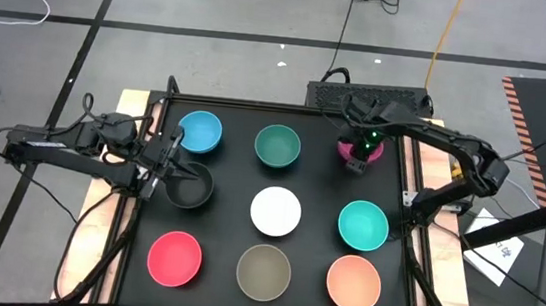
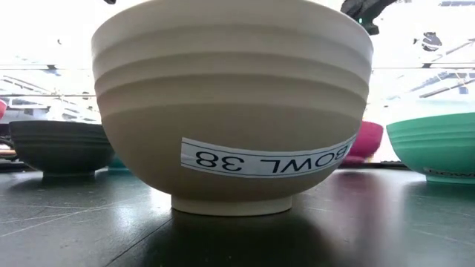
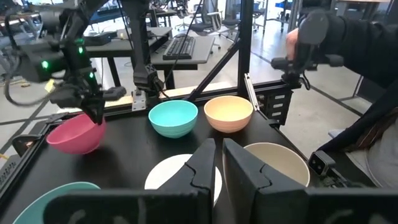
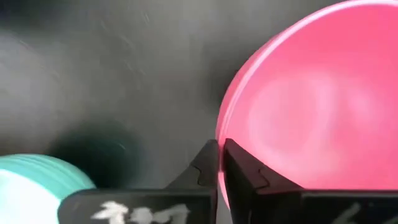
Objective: Nest bowls inside each other
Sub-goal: Stack the pink bowl on top of the white bowl
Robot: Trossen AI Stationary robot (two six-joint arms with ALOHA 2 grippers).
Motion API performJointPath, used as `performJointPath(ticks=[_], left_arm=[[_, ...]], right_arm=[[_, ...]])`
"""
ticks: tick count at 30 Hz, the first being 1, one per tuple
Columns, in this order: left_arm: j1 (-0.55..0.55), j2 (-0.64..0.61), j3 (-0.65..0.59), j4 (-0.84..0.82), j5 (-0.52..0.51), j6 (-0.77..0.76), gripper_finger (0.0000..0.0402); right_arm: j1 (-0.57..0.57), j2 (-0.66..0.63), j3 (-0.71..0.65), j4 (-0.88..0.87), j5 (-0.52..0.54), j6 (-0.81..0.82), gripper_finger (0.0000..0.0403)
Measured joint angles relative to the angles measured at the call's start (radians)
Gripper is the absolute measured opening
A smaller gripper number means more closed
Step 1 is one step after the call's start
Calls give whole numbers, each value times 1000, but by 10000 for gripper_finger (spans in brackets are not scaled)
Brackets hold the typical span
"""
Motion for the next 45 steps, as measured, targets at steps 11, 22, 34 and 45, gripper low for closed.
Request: performJointPath(ticks=[11, 22, 34, 45], left_arm=[[0, 0, 0, 0, 0, 0, 35], [0, 0, 0, 1, -1, 3, 35], [0, 0, 0, 2, -3, 3, 35], [0, 0, 0, 3, -4, 4, 35]], right_arm=[[166, -34, 180, -64, 20, 77, 1], [377, -34, 258, -106, 27, 185, 0], [591, -34, 302, -36, 20, 299, 0], [711, 91, 415, -36, -4, 327, 0]])
